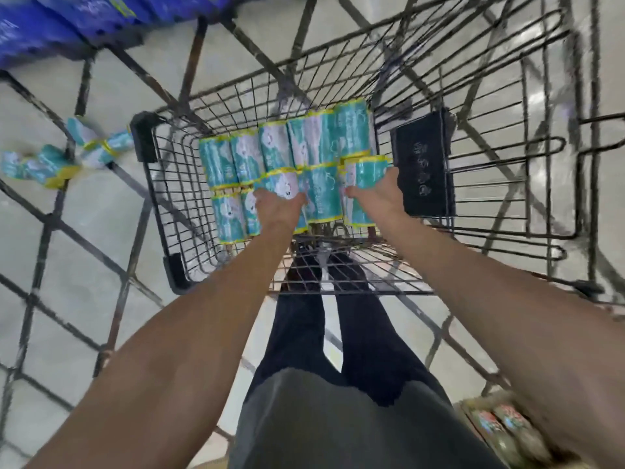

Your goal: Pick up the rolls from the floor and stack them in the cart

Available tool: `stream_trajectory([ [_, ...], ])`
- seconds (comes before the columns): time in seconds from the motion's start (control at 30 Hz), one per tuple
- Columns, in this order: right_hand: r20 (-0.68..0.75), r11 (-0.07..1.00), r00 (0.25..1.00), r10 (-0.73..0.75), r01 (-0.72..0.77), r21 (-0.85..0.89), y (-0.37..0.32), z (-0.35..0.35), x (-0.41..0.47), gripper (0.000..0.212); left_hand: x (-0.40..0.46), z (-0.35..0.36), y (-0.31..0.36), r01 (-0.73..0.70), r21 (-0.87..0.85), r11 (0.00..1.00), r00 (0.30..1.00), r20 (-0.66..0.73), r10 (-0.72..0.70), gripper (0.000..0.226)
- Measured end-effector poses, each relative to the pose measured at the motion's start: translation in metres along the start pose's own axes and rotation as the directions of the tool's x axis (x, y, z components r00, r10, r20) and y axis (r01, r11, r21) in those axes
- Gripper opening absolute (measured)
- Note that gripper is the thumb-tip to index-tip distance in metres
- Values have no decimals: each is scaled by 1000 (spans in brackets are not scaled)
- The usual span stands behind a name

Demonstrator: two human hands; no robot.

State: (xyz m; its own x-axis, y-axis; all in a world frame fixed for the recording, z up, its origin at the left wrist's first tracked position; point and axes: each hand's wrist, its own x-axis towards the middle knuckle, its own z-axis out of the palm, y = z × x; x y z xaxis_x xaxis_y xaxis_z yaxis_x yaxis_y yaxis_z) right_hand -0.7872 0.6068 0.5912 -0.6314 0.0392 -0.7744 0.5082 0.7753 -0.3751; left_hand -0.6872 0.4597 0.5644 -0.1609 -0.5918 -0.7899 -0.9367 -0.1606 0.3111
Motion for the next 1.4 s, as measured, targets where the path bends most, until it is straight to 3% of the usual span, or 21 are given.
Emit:
stream_trajectory([
  [0.13, -15, 996, 999, -31, 29, -87, -7, 21, 15, 113, 17, 16, 6, 54, 31, 998, 999, -10, -54, 109],
  [0.3, -44, 978, 995, -87, 77, -192, -3, 35, 18, 108, 27, 23, 4, 45, 114, 992, 999, 6, -46, 109],
  [0.63, -22, 971, 992, -124, 117, -207, 2, 28, 11, 107, 16, 24, -3, 51, 49, 998, 999, 2, -51, 103],
  [0.73, -49, 962, 975, -217, 205, -178, -6, 13, -9, 104, -4, -1, -7, 32, -17, 999, 999, -23, -33, 98],
  [0.8, -68, 934, 950, -304, 284, -216, -10, 3, -22, 92, -17, -18, -9, 9, -29, 1000, 999, -37, -10, 91],
  [0.93, 6, 744, 823, -568, 517, -422, -35, -10, -72, 64, -62, -80, -17, -98, -108, 989, 992, -95, 88, 77],
  [1.03, 154, 535, 697, -700, 655, -533, -63, 0, -112, 57, -91, -138, -30, -188, -81, 979, 967, -190, 170, 57],
  [1.1, 249, 391, 602, -759, 726, -565, -82, 20, -141, 54, -106, -177, -48, -218, -36, 975, 949, -240, 203, 60],
  [1.27, 500, 0, 389, -774, 789, -614, -129, 105, -222, 55, -114, -279, -124, -165, 132, 977, 911, -359, 203, 61],
  [1.4, 581, -130, 302, -755, 800, -585, -158, 193, -295, 54, -122, -365, -195, -142, 212, 967, 869, -442, 224, 56],
])
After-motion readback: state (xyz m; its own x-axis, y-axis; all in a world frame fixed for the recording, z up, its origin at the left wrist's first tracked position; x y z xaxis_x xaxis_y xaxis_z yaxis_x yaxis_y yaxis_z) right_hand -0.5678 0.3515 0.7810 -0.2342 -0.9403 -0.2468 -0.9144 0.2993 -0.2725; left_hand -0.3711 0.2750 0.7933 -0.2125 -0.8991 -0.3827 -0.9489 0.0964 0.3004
